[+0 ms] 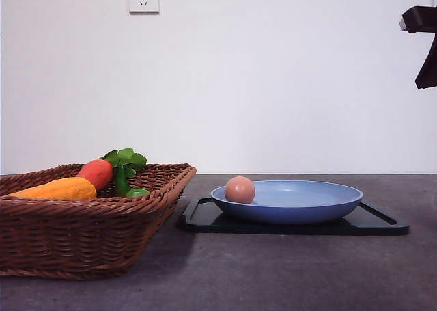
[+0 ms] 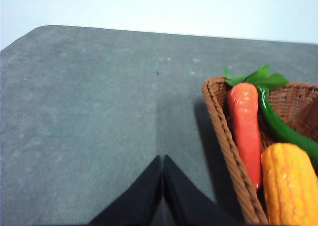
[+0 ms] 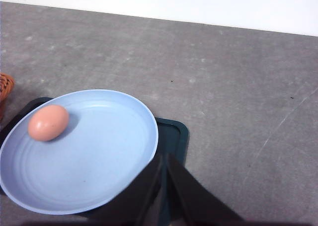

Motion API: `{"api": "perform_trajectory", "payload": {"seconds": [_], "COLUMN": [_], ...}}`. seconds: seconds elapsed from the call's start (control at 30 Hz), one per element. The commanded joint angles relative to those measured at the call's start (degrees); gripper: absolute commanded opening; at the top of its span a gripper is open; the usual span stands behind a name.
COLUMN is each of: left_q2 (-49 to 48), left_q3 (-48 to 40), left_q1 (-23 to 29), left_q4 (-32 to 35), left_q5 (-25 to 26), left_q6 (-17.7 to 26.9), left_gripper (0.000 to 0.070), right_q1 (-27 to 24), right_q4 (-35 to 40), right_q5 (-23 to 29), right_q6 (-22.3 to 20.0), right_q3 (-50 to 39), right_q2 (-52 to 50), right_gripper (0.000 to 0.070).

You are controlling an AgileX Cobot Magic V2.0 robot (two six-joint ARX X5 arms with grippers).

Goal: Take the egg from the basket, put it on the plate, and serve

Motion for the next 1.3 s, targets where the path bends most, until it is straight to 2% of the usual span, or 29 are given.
{"api": "perform_trajectory", "payload": {"seconds": [0.0,0.9,1.1,1.27], "left_q2": [-0.13,-0.13,-0.13,-0.13], "left_q3": [-1.69,-1.69,-1.69,-1.69], "left_q1": [0.11,0.11,0.11,0.11], "left_q4": [0.06,0.10,0.11,0.11], "left_q5": [-0.10,-0.09,-0.09,-0.09], "left_q6": [-1.38,-1.35,-1.35,-1.35], "left_gripper": [0.0000,0.0000,0.0000,0.0000], "right_q1": [0.28,0.28,-1.90,-9.32], "right_q4": [0.62,0.45,-3.95,-3.90], "right_q5": [0.26,0.23,1.78,-2.54], "right_q6": [0.98,0.98,-2.25,-3.16], "right_q3": [0.47,0.46,-0.34,-4.39], "right_q2": [0.17,0.06,-10.22,-21.92], "right_gripper": [0.0000,0.0000,0.0000,0.0000]}}
